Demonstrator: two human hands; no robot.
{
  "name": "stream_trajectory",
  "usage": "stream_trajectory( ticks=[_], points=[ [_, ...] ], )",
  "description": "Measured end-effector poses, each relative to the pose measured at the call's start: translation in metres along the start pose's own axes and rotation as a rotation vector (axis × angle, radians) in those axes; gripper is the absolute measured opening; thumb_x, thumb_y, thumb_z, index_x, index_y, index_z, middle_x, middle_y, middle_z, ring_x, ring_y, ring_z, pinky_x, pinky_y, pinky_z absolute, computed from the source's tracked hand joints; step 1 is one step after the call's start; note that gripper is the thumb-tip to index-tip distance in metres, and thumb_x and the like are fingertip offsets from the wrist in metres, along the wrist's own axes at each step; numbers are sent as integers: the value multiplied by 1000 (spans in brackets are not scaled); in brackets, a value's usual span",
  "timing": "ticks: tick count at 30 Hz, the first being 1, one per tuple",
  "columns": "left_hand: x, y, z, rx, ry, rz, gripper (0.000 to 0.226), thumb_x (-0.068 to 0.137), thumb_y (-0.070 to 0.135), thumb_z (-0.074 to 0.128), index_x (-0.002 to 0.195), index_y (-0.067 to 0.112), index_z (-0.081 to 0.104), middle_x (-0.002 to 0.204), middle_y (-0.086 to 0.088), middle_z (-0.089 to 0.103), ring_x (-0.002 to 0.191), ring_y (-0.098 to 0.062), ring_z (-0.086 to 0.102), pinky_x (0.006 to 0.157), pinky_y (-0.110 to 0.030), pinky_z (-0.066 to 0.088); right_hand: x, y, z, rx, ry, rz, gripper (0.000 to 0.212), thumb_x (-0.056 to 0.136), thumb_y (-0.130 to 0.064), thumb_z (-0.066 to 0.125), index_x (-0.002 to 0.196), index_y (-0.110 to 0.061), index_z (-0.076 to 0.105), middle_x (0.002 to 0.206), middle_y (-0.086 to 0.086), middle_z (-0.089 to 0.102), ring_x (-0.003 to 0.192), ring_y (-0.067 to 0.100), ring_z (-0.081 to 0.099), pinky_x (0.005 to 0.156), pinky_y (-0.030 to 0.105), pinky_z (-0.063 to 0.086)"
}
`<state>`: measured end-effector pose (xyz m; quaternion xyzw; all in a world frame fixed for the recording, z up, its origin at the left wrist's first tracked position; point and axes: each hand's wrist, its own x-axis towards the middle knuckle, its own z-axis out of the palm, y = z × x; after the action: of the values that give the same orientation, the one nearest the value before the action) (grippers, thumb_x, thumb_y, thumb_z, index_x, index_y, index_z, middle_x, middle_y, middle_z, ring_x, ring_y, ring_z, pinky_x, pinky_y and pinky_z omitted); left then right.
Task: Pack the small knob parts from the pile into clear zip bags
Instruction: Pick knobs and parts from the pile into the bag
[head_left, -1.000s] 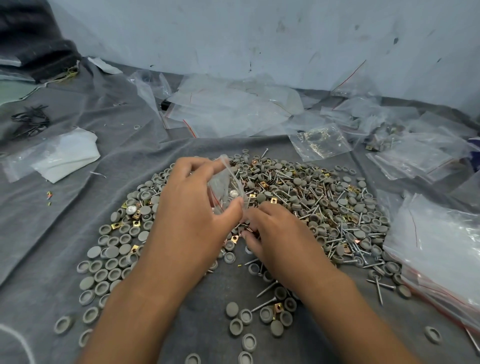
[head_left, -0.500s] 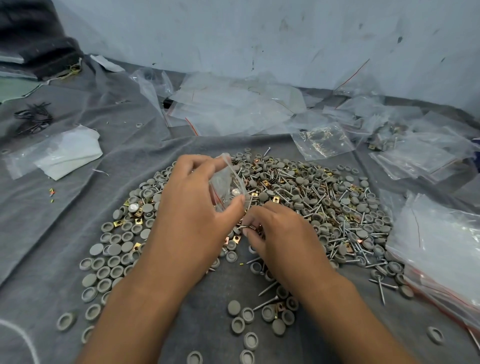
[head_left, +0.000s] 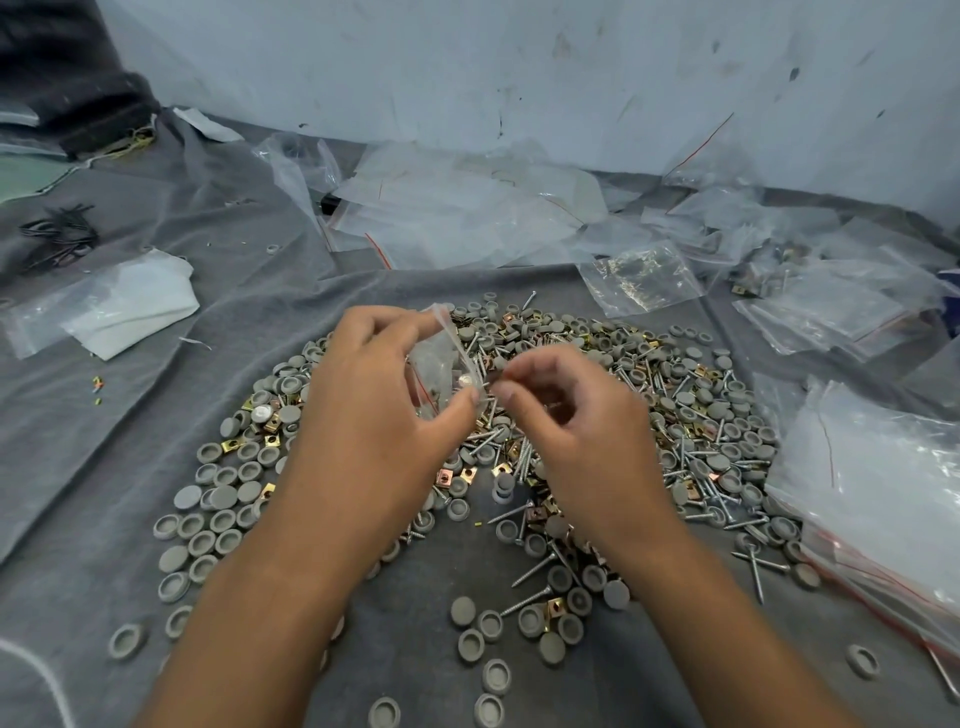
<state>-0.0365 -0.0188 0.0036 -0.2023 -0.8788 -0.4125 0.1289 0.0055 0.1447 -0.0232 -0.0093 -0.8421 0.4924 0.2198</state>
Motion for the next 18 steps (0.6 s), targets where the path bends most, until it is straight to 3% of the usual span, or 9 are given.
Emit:
stream_trajectory(
  ticks=[3, 6, 10, 13, 16, 18],
  points=[
    [-1, 2, 3, 12, -29, 16, 62, 79, 37, 78, 138, 28, 58, 116, 16, 47, 91, 2, 53, 84, -4, 36, 3, -15, -4, 43, 166, -206, 7, 96, -21, 70, 102, -23, 72, 91, -17, 70, 85, 7, 68, 70, 19, 53],
    [-1, 6, 6, 18, -61, 29, 61, 78, 36, 72, 137, 27, 59, 115, 15, 47, 84, 2, 50, 86, -3, 35, 0, -23, -2, -133, 177, -370, 11, 93, -16, 75, 104, -18, 75, 98, -12, 73, 92, 2, 67, 80, 16, 50],
    [-2, 8, 6, 11, -71, 38, 62, 77, 36, 70, 137, 26, 58, 115, 13, 47, 85, 7, 48, 87, 3, 29, -5, -25, -3, -154, 223, -364, 14, 89, -15, 79, 102, -14, 74, 95, -11, 73, 87, -2, 67, 76, 10, 47],
    [-2, 7, 6, 10, -63, 38, 64, 78, 38, 73, 139, 27, 57, 115, 14, 47, 86, 6, 47, 87, 3, 28, -4, -25, -7, -160, 241, -419, 9, 92, -14, 77, 100, -13, 75, 94, -10, 73, 83, 3, 68, 70, 21, 53],
    [-2, 9, 5, -8, -64, 39, 63, 77, 40, 66, 138, 26, 58, 114, 15, 47, 84, 5, 49, 86, 1, 32, -2, -24, -5, -186, 120, -424, 12, 92, -11, 75, 104, -12, 78, 105, -6, 74, 100, 1, 67, 88, 15, 50],
    [-1, 9, 5, -12, -60, 39, 62, 77, 38, 66, 137, 24, 59, 114, 14, 47, 85, 4, 50, 85, 1, 33, -2, -23, -4, -174, 82, -396, 14, 93, -11, 73, 106, -13, 77, 108, -6, 73, 103, 0, 65, 91, 12, 46]
  ],
)
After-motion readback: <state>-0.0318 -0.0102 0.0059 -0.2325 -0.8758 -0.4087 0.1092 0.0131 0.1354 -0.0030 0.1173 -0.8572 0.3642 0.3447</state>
